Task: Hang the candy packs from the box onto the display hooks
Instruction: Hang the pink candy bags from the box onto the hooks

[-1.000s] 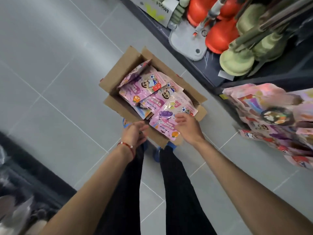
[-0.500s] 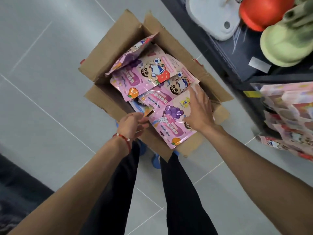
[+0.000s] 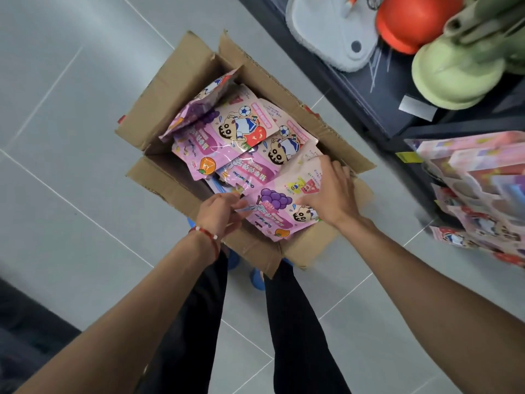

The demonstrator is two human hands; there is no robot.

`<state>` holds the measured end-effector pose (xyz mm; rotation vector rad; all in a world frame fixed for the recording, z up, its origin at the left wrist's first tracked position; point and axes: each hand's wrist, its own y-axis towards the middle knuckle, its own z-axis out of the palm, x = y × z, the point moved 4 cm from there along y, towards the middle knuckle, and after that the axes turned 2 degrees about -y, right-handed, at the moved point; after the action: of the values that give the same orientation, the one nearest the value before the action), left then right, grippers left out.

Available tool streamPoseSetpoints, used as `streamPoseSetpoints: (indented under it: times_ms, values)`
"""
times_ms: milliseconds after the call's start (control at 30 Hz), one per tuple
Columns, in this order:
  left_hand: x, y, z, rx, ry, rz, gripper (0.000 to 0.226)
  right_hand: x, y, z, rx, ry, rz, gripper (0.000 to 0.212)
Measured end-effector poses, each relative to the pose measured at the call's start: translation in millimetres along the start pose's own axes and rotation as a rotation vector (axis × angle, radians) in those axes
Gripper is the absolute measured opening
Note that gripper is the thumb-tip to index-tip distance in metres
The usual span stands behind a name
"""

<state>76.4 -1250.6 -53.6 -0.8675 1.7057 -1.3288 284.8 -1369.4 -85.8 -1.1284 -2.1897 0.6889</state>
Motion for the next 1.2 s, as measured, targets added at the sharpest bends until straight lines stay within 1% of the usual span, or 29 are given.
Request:
streamPoseSetpoints:
  times_ms: [67,167,333,400,500,567,633,733,833,933,1000,1067,1133,1200]
  values:
    - [-5.8,-5.5,-0.9,0.003,0.024,0.015,0.021,1.7,-10.1,-5.1,-0.006,0.048,-0.023,0.088]
    - [-21.8,-13.7,-3.4,0.000,0.099,0.055,0.018,9.8,-21.7,-14.6,0.015,0.125,-0.041,0.077]
    - [-71.6,-27.5,-11.3,-0.005,0.232,0.193,0.010,51.0,-35.0,-38.7,-0.015,0.127,-0.133,0.066]
    - [-98.1,-27.9,-17.2,-0.024,0.294,0.284,0.011,72.0,-35.2,-47.0,0.002,0.114,-0.153,0.065]
    - [-144.2,-25.5,-21.9,-0.064,0.427,0.464,0.012,101.3,-29.6,-59.2,0.026,0.076,-0.134,0.075]
    - [-173.5,-15.7,-24.2,-0.088,0.495,0.550,0.012,113.6,-21.5,-60.1,0.027,0.107,-0.092,0.074]
    - [-197.4,-1.7,-27.6,-0.118,0.588,0.594,0.015,122.0,-11.6,-54.1,0.026,0.176,-0.049,0.068]
    - [-220.3,22.1,-26.7,-0.106,0.764,0.622,0.028,128.9,2.5,-41.5,0.024,0.230,0.043,0.066]
    - [-228.4,50.7,-14.1,-0.085,1.006,0.683,0.056,127.5,14.6,-23.0,0.026,0.248,0.108,0.067]
    - [-224.4,91.5,4.4,0.047,1.018,0.641,0.076,119.8,25.7,-6.3,-0.007,0.251,0.139,0.067]
    - [-220.6,110.6,14.9,0.078,1.085,0.619,0.083,113.2,34.0,2.6,-0.027,0.246,0.163,0.067]
    - [-219.0,123.9,25.2,0.036,1.176,0.685,0.081,107.8,41.5,9.7,-0.036,0.246,0.178,0.066]
    - [-216.3,126.4,32.4,-0.002,1.219,0.743,0.067,104.6,44.9,13.8,-0.031,0.276,0.188,0.066]
    - [-214.7,122.0,31.9,-0.017,1.237,0.800,0.059,104.6,42.9,12.9,-0.027,0.303,0.199,0.065]
